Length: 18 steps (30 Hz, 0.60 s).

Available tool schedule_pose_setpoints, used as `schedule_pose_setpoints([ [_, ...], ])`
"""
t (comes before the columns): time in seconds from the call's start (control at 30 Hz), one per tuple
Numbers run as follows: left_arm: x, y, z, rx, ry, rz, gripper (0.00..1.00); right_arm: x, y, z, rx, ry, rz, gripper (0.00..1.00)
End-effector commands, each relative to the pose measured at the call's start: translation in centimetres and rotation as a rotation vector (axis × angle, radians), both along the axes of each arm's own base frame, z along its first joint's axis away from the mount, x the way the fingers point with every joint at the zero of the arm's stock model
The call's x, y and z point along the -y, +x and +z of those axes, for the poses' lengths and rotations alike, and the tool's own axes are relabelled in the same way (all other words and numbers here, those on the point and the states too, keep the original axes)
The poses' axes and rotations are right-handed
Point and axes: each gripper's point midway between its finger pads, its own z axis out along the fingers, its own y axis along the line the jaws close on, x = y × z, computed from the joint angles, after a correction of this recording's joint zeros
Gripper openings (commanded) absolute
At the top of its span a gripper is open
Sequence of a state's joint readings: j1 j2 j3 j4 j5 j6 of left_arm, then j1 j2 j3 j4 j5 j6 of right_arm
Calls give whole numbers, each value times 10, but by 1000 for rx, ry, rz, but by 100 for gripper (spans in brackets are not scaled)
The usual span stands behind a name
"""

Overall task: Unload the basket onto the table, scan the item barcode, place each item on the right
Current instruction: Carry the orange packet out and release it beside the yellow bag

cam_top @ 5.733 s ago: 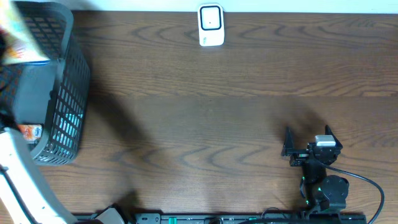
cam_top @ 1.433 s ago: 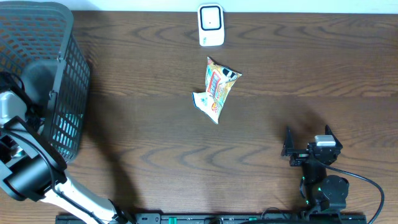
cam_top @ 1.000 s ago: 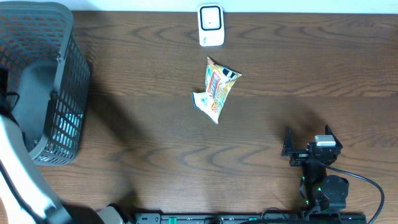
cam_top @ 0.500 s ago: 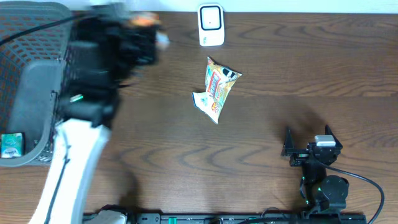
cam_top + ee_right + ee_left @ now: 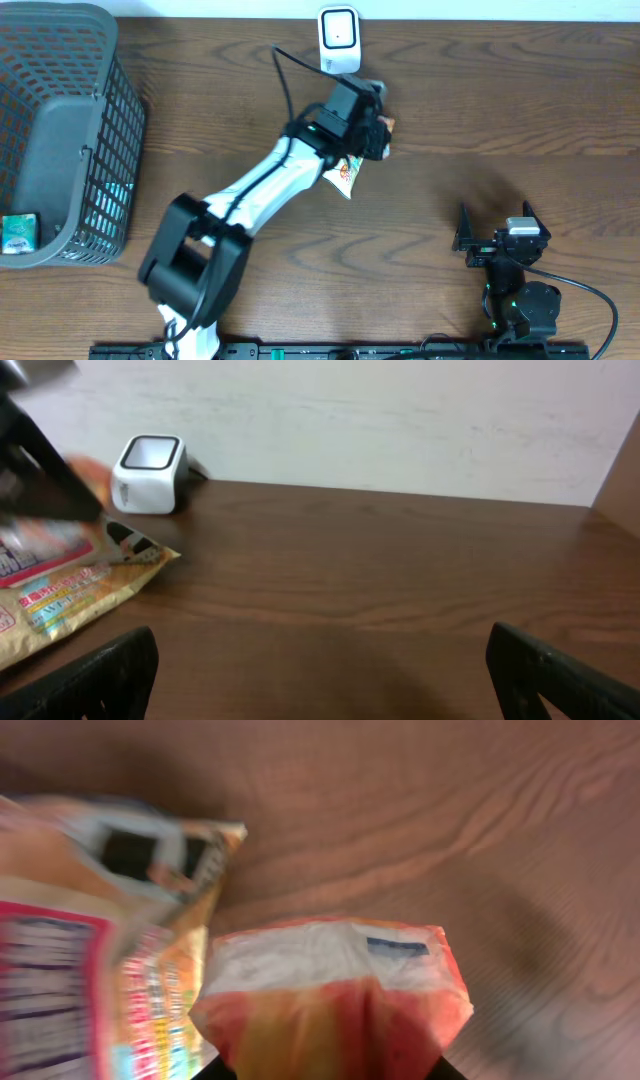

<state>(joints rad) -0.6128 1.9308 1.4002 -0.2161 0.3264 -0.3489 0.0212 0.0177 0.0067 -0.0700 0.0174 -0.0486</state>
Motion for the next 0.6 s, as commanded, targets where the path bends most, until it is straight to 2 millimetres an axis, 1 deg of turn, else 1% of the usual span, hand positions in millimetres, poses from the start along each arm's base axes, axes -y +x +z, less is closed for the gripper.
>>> schedule_pose_setpoints([
  [0.0, 7, -2, -24, -50, 7, 11, 39, -2, 0, 0, 0, -8, 11, 99],
  [0.03, 7, -2, -27, -56, 12, 11, 49, -2, 0, 0, 1, -8, 11, 99],
  [0.07, 5, 0, -29, -56, 15, 13, 56, -2, 0, 0, 0, -8, 11, 99],
  [0.13, 2, 3, -25, -47, 8, 22, 62, -2, 0, 0, 1, -8, 11, 99],
  [0.17, 0, 6, -19, -37, 0, 28, 66, -2, 0, 0, 1, -8, 11, 99],
  [0.23, -4, 10, -6, -16, -15, 37, 70, -2, 0, 0, 0, -8, 11, 99],
  [0.3, -11, 17, 25, 36, -50, 56, 72, -2, 0, 0, 1, -8, 11, 99],
  [0.33, -17, 21, 46, 70, -73, 68, 73, -2, 0, 0, 0, -8, 11, 99],
  [0.37, -26, 25, 71, 114, -101, 86, 74, -2, 0, 0, 0, -8, 11, 99],
  [0.4, -35, 26, 94, 152, -125, 102, 82, -2, 0, 0, 0, -8, 11, 99],
  [0.43, -44, 27, 111, 180, -141, 117, 86, -2, 0, 0, 0, -8, 11, 99],
  [0.47, -57, 26, 134, 214, -158, 139, 89, -2, 0, 0, 0, -8, 11, 99],
  [0.5, -81, 24, 164, 274, -163, 161, 89, -2, 0, 0, 1, -8, 11, 99],
  [0.57, -106, 21, 190, 335, -158, 186, 89, -2, 0, 0, 0, -8, 11, 99],
])
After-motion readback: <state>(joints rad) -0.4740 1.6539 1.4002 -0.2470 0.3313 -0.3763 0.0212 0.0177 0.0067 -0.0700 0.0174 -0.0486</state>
